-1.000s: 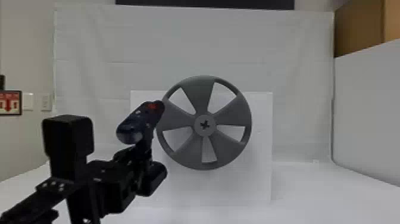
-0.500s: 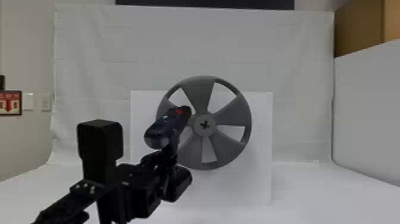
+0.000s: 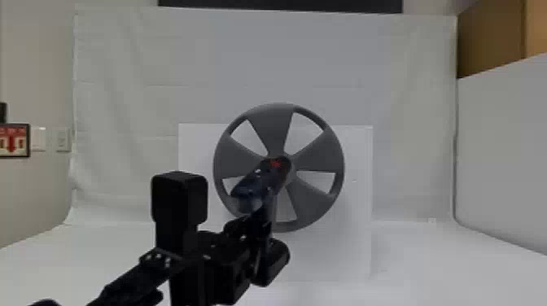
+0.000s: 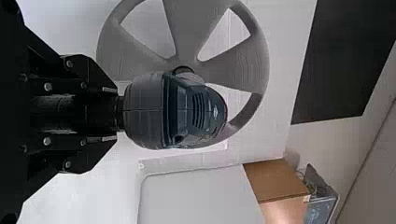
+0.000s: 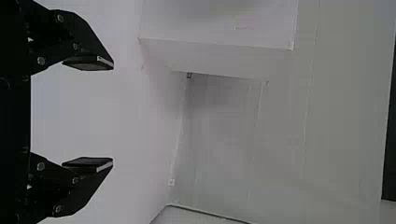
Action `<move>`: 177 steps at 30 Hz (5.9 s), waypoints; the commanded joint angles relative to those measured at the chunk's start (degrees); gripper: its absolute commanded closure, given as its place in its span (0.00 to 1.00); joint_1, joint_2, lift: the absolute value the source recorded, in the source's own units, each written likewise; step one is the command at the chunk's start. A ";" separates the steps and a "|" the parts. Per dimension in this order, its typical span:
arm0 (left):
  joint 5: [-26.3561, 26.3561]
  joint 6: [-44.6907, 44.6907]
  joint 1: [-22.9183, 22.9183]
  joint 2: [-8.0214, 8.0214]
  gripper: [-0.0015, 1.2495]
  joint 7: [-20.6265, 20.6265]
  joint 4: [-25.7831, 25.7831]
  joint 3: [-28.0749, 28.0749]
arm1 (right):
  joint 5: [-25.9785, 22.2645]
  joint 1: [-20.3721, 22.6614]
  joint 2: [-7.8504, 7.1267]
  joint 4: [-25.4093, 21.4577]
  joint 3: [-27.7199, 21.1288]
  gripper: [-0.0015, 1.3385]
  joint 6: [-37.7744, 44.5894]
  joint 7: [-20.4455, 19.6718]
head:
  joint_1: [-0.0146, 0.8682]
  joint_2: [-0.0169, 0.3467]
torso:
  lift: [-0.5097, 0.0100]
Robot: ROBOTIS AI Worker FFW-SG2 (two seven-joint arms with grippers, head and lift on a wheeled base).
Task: Grasp the drill and bring into the middle of wheel
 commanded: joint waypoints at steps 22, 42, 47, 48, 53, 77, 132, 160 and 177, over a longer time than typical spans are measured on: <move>-5.54 1.76 -3.38 -1.89 0.97 4.92 6.02 -3.92 | 0.41 -0.13 -0.25 0.00 0.64 0.39 0.25 0.00 | 0.02 0.05 | 0.20; -7.38 1.85 -5.22 -2.59 0.97 5.27 8.93 -3.84 | 0.59 -0.04 -0.34 0.00 0.91 0.39 0.51 0.00 | 0.02 0.05 | 0.20; -7.38 1.85 -5.31 -2.59 0.97 5.27 8.93 -3.84 | 0.59 0.05 -0.43 0.00 0.82 0.39 0.51 0.00 | 0.02 0.05 | 0.20; -7.38 1.85 -5.31 -2.59 0.97 5.27 8.93 -3.84 | 0.59 0.05 -0.43 0.00 0.82 0.39 0.51 0.00 | 0.02 0.05 | 0.20; -7.38 1.85 -5.31 -2.59 0.97 5.27 8.93 -3.84 | 0.59 0.05 -0.43 0.00 0.82 0.39 0.60 0.00 | 0.02 0.05 | 0.20; -7.56 1.85 -5.40 -2.59 0.97 5.27 9.10 -3.66 | 0.59 0.05 -0.60 0.00 1.08 0.39 0.69 0.00 | 0.02 0.05 | 0.20; -6.06 -2.81 1.63 -2.50 0.97 1.76 4.53 3.46 | 0.85 0.22 -0.34 0.00 0.73 0.39 0.78 0.00 | 0.02 0.05 | 0.20; -7.20 -4.31 5.94 -3.29 0.97 4.04 10.51 11.54 | 0.85 0.22 0.01 0.09 0.91 0.39 0.78 0.00 | 0.02 0.05 | 0.20; -5.27 -4.39 6.12 -3.82 0.97 4.92 14.37 13.21 | 0.85 0.22 0.01 0.26 1.00 0.39 0.78 0.00 | 0.02 0.05 | 0.20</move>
